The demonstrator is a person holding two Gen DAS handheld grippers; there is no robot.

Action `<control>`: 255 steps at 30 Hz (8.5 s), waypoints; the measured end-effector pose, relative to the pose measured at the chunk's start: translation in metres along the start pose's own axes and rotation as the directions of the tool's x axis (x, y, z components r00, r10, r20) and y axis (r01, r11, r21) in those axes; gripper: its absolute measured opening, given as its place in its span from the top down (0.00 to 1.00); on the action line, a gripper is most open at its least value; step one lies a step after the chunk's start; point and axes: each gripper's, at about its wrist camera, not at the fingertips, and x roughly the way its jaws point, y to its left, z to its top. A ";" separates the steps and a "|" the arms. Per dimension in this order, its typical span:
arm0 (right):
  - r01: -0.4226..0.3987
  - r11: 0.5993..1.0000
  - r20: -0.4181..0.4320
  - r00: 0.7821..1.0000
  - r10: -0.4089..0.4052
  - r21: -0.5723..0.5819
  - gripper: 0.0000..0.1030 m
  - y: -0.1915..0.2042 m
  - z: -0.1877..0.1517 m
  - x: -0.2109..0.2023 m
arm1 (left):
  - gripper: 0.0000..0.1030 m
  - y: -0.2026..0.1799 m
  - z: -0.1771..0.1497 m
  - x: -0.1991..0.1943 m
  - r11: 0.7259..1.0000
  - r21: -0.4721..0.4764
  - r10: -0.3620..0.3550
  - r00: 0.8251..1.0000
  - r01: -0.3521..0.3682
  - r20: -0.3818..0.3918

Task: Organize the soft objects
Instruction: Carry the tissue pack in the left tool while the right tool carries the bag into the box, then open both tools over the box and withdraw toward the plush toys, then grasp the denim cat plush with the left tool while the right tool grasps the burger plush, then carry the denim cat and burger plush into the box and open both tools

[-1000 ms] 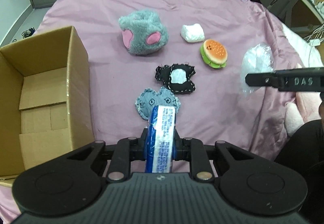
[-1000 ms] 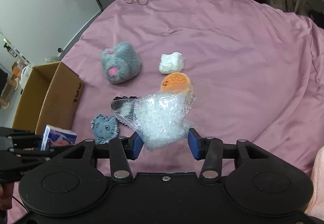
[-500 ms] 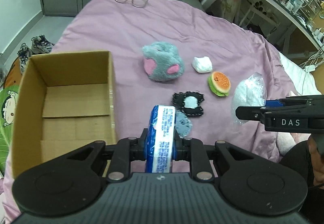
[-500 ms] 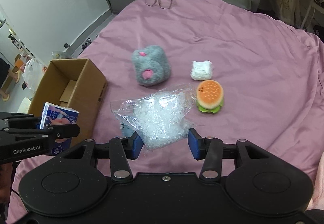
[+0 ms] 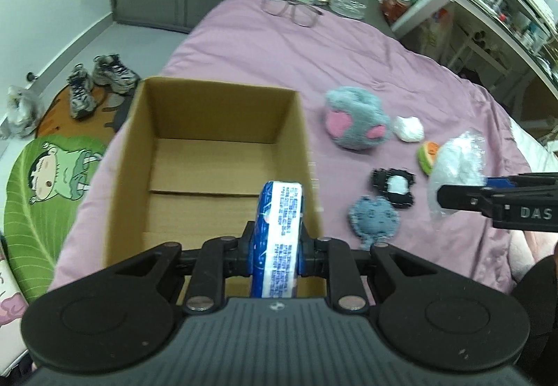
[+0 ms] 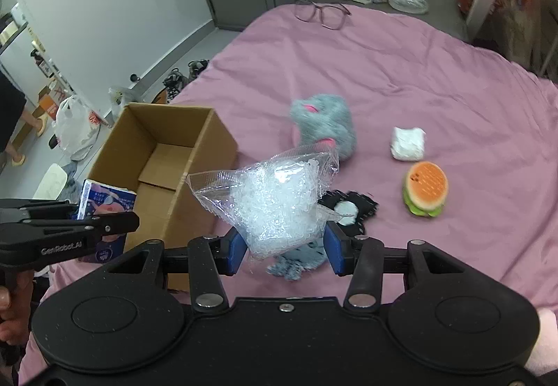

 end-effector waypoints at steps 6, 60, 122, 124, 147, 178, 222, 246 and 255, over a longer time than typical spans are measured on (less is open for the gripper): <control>0.000 0.999 0.015 1.000 0.001 -0.048 0.55 0.025 0.007 0.000 | 0.80 0.028 -0.001 0.001 0.999 -0.031 0.016 1.000 -0.015 0.018; -0.032 0.999 0.036 0.999 0.034 -0.043 0.12 0.004 -0.023 -0.035 | 0.00 -0.003 -0.005 -0.046 0.994 -0.083 -0.058 0.994 0.066 0.096; -0.037 0.979 -0.033 0.998 0.045 0.198 0.14 -0.179 -0.013 0.048 | 0.25 -0.138 0.007 0.141 0.989 0.149 0.029 0.972 0.006 -0.233; -0.031 0.981 -0.036 0.999 0.039 0.189 0.14 -0.179 -0.011 0.053 | 0.25 -0.135 0.008 0.148 0.991 0.137 0.037 0.970 -0.004 -0.241; 0.053 0.988 -0.055 0.997 -0.046 0.145 0.57 -0.162 0.010 0.106 | 0.52 -0.120 0.006 0.139 0.994 0.101 -0.020 0.981 0.041 -0.193; 0.012 0.997 0.042 0.999 -0.015 0.080 0.60 -0.090 0.005 0.005 | 0.54 -0.104 0.021 0.034 0.990 0.098 -0.105 0.994 0.103 0.014; -0.059 0.992 0.041 0.997 0.064 -0.113 0.59 0.065 0.019 0.023 | 0.54 0.058 0.012 0.013 0.992 -0.066 -0.096 0.987 0.105 0.127; -0.158 0.975 0.044 0.985 0.166 -0.154 0.34 0.100 0.029 0.031 | 0.31 0.067 0.018 -0.009 0.995 -0.102 0.018 0.995 -0.008 0.096; -0.105 0.985 0.084 0.990 0.117 -0.137 0.26 0.086 0.022 0.009 | 0.21 0.060 0.016 -0.026 0.993 -0.109 0.056 0.993 -0.044 0.101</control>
